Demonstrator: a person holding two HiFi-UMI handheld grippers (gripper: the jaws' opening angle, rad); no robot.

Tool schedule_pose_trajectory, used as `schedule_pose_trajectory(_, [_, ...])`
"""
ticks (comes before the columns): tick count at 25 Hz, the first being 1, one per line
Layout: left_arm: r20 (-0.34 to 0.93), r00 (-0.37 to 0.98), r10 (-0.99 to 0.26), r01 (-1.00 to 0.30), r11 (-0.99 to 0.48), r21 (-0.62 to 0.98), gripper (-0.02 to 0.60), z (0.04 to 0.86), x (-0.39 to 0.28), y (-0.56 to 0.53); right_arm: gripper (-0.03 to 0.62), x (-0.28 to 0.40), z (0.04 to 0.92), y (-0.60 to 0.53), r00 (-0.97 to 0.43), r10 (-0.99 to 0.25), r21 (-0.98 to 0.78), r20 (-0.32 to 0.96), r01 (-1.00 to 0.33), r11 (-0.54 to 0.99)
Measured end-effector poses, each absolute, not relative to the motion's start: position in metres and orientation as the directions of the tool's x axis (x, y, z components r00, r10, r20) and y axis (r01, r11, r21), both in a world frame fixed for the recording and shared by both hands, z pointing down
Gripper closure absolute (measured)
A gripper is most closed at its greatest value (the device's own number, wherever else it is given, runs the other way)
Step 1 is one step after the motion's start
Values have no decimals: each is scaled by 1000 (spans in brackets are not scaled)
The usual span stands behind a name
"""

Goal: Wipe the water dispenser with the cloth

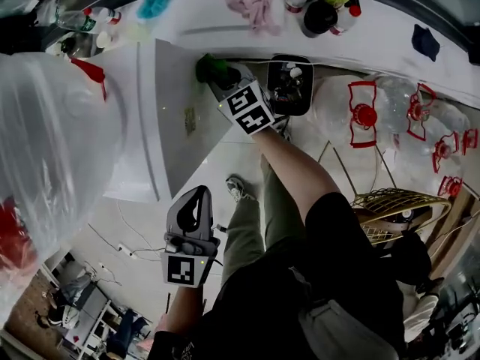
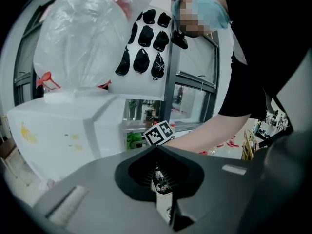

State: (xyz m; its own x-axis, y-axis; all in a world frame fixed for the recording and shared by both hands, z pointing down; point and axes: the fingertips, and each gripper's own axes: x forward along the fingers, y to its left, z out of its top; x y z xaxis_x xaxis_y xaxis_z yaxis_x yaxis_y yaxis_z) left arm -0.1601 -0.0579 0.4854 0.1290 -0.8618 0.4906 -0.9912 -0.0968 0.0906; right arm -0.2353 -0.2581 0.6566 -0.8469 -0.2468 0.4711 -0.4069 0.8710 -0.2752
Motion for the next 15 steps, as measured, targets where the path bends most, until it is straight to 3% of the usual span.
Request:
schedule_pose_trajectory(9, [501, 156, -851, -988, -129, 89, 580, 489, -158, -54, 503, -236, 659, -299, -803, -360, -216, 475, -503, 837])
schedule_pose_trajectory(15, [498, 217, -839, -976, -199, 90, 580, 489, -157, -37, 502, -205, 648, -258, -806, -388, -172, 448, -503, 847])
